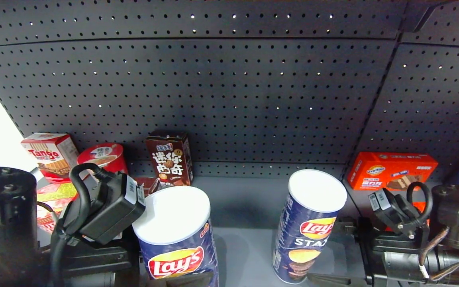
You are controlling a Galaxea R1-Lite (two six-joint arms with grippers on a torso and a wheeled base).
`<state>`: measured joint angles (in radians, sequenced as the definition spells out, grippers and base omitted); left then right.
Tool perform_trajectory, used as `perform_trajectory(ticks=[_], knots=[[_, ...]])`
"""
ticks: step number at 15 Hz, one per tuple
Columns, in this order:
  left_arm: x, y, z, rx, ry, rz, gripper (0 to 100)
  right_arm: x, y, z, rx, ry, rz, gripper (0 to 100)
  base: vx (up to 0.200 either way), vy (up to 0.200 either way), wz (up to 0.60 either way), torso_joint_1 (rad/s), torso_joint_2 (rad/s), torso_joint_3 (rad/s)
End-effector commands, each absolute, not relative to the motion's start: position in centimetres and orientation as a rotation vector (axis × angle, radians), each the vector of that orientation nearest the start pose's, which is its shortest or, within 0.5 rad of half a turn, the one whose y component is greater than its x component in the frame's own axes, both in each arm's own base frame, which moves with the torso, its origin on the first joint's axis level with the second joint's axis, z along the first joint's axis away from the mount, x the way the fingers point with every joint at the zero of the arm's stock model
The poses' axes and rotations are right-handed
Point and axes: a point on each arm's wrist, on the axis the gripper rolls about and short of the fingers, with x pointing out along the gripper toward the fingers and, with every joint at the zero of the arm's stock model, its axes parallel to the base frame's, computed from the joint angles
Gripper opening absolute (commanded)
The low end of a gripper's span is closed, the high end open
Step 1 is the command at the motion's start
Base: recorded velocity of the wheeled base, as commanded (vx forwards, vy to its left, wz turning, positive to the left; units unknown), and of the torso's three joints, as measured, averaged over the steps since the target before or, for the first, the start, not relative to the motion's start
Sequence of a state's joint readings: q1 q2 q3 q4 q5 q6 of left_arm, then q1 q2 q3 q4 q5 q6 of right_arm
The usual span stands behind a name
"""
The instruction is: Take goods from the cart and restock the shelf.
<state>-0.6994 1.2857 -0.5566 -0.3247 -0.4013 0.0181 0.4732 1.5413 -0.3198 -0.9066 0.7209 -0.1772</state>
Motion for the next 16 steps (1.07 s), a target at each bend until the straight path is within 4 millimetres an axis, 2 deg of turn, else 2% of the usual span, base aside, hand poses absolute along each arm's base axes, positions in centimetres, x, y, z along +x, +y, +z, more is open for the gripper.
perform_trajectory(ticks=[1, 4, 8, 10, 16], knots=[[13.9, -12.8, 18.8, 0.079, 0.411, -1.09, 0, 17.5, 10.3, 14.0, -0.116, 0.181, 1.193, 100, 0.0, 0.0, 0.0, 0.0, 0.0, 0.0], [14.4, -13.3, 19.0, 0.082, 0.403, -1.089, 0, 16.7, 9.5, 14.9, -0.119, 0.139, 1.175, 100, 0.0, 0.0, 0.0, 0.0, 0.0, 0.0], [17.9, -16.0, 21.0, 0.093, 0.299, -1.031, 0, 15.2, 8.6, 16.6, -0.13, 0.064, 1.12, 100, 0.0, 0.0, 0.0, 0.0, 0.0, 0.0], [19.4, -16.5, 21.5, 0.095, 0.245, -0.97, 0, 14.4, 8.0, 17.4, -0.111, 0.056, 1.103, 100, 0.0, 0.0, 0.0, 0.0, 0.0, 0.0], [19.7, -16.9, 21.7, 0.103, 0.266, -0.973, 0, 11.9, 6.8, 19.7, -0.086, -0.006, 1.06, 100, 0.0, 0.0, 0.0, 0.0, 0.0, 0.0]])
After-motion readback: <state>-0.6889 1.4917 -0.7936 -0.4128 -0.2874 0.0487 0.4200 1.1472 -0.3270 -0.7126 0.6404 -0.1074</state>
